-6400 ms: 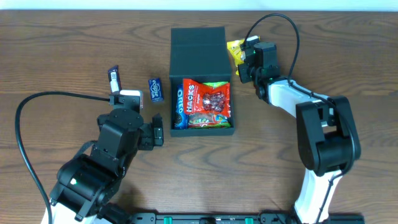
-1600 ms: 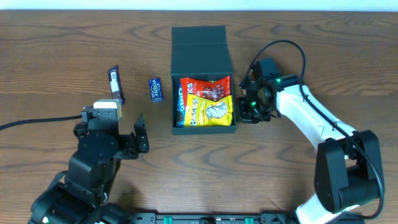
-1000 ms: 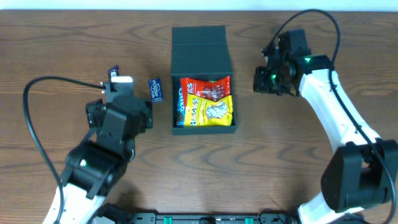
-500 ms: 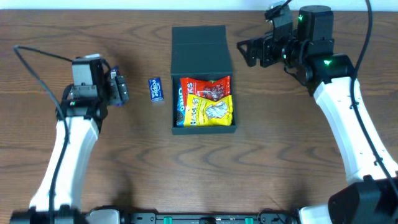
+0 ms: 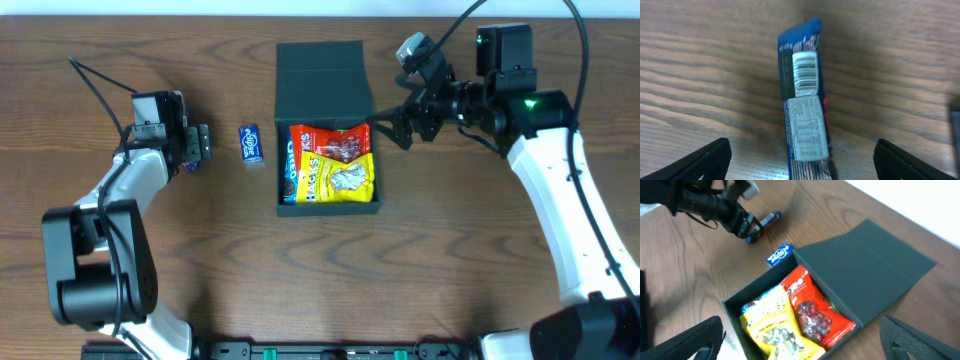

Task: Pack container
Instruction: 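Grasp the chocolate bar with the left gripper and lift it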

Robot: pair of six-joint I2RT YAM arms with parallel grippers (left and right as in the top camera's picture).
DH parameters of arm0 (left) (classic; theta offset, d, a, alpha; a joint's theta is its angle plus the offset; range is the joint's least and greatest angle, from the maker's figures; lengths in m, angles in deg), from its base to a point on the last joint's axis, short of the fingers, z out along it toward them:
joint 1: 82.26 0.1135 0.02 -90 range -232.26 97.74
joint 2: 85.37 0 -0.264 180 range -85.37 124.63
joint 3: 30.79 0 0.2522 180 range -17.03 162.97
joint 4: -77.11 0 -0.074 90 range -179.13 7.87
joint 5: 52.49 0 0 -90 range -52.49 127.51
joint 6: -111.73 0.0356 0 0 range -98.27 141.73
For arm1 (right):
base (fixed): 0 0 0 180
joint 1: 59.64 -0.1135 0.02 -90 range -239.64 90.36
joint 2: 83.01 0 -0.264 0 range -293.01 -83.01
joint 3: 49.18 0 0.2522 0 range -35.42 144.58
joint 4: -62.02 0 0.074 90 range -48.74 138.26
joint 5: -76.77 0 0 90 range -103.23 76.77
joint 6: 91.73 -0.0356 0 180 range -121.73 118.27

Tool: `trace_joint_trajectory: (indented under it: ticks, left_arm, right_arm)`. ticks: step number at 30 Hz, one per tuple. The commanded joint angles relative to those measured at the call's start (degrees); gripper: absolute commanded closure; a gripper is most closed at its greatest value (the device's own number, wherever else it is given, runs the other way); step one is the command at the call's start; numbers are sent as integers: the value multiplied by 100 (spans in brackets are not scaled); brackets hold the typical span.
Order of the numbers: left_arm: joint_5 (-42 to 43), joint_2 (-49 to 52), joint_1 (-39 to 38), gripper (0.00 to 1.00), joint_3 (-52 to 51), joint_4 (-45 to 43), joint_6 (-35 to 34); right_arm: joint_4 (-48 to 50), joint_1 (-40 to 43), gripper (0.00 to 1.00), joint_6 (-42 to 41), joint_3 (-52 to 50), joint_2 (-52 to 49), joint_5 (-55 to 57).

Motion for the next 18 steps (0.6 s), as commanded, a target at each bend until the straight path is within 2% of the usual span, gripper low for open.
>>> trace_joint_trajectory:
  ticks: [1, 3, 9, 14, 18]
  left_arm:
    - [136, 273, 24, 16, 72, -166, 81]
    - [199, 431, 26, 27, 72, -289, 79]
    - [197, 450, 26, 47, 72, -310, 79]
    - [201, 457, 24, 53, 72, -271, 35]
    - [199, 457, 24, 67, 72, -177, -72]
  right_arm:
    - [22, -4, 1, 299, 79, 179, -146]
    - [37, -4, 1, 299, 79, 177, -146]
    - [87, -4, 1, 297, 79, 177, -20]
    - [122, -4, 1, 297, 79, 177, -17]
    - [151, -4, 1, 297, 79, 179, -17]
